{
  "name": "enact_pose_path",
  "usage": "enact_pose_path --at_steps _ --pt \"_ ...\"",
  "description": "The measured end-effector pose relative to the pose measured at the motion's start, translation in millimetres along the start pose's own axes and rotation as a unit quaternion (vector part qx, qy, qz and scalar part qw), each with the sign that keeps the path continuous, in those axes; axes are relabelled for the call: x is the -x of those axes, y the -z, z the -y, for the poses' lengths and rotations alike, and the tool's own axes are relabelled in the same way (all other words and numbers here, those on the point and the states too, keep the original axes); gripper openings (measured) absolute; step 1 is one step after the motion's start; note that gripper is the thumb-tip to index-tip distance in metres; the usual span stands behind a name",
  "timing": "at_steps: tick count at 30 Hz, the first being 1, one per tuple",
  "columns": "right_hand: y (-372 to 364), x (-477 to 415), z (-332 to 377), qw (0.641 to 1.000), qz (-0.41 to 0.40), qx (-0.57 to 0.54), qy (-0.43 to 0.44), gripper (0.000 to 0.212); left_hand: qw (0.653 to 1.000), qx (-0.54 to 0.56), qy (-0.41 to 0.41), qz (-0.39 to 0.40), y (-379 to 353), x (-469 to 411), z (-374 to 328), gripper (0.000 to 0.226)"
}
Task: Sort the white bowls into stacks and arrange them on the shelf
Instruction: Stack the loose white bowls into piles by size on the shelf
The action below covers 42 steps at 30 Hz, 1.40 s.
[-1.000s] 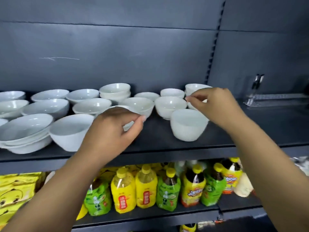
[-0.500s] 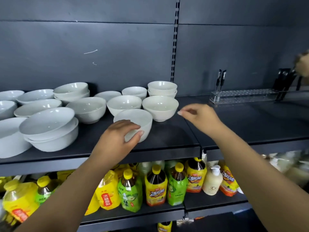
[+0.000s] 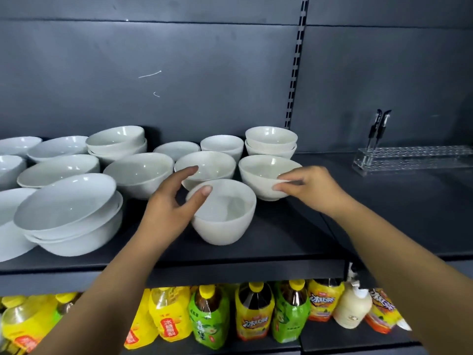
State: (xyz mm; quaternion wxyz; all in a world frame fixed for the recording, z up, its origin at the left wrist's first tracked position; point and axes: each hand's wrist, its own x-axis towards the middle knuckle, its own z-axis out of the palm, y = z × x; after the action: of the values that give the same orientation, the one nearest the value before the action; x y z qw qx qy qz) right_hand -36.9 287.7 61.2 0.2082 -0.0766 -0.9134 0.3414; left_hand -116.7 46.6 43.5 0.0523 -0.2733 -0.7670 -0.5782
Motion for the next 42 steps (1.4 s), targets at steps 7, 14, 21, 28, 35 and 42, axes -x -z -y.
enact_pose_path --at_steps 7,14,21,28,35,42 --pt "37 -24 26 0.990 -0.113 -0.066 0.050 0.021 0.999 0.029 -0.031 0.005 -3 -37 -10 0.018" --pt "40 -80 10 0.989 -0.140 -0.034 0.024 0.023 0.997 -0.025 -0.050 0.043 -14 -68 -15 0.012" --pt "20 -111 -22 0.995 -0.087 0.000 0.038 0.031 0.998 -0.059 -0.024 -0.010 -12 -64 -12 0.016" --pt "9 -116 -36 0.994 -0.048 0.040 0.094 0.028 0.998 -0.002 -0.010 -0.064 -17 -30 -10 0.017" --pt "11 -112 -41 0.987 -0.051 0.110 0.108 0.029 0.985 0.118 0.021 -0.124 -39 -9 -14 0.025" --pt "9 -40 -7 0.955 0.042 -0.003 0.292 0.054 0.990 0.085 0.020 -0.107 -93 -24 -26 0.032"
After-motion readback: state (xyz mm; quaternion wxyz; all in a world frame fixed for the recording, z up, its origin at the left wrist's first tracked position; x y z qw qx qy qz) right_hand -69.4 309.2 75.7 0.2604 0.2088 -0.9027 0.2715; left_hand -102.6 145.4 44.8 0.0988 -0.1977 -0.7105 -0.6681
